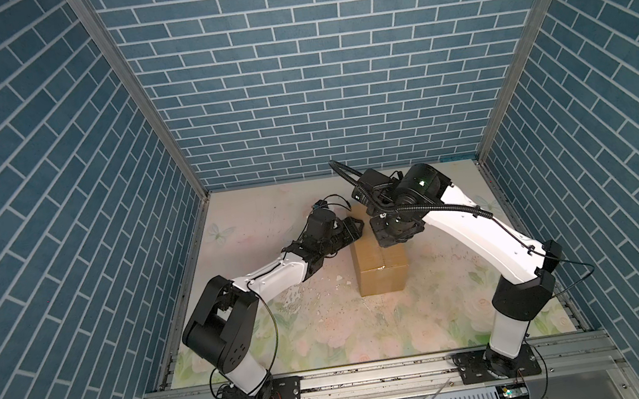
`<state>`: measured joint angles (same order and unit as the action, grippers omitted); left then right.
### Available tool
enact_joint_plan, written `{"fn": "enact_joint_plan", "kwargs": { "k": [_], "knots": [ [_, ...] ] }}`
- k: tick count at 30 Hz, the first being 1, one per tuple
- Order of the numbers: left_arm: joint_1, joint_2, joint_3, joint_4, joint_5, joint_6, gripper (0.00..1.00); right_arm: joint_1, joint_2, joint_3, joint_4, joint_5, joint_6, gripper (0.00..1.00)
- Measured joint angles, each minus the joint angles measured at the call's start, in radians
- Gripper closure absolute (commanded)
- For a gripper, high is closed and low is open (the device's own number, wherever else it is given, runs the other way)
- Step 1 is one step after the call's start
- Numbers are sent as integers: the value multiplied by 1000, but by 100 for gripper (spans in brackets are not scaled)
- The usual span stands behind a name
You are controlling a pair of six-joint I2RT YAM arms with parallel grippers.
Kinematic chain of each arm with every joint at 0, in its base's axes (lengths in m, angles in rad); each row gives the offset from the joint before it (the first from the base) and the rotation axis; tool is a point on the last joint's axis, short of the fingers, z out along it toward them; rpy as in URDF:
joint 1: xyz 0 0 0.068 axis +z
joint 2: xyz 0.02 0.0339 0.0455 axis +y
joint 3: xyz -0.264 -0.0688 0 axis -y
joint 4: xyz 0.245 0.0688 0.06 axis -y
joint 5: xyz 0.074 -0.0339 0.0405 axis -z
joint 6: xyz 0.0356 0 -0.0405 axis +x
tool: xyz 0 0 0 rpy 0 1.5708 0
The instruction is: Unpack the express box
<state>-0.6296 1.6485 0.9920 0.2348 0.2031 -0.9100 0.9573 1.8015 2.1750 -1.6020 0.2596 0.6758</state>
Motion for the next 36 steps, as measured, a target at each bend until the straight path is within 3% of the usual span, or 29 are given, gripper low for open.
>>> {"fn": "enact_joint_plan", "kwargs": {
  "k": [36],
  "knots": [
    [-1, 7, -9, 26, 2, -21, 29, -5, -18, -64, 33, -19, 0, 100]
  ]
}}
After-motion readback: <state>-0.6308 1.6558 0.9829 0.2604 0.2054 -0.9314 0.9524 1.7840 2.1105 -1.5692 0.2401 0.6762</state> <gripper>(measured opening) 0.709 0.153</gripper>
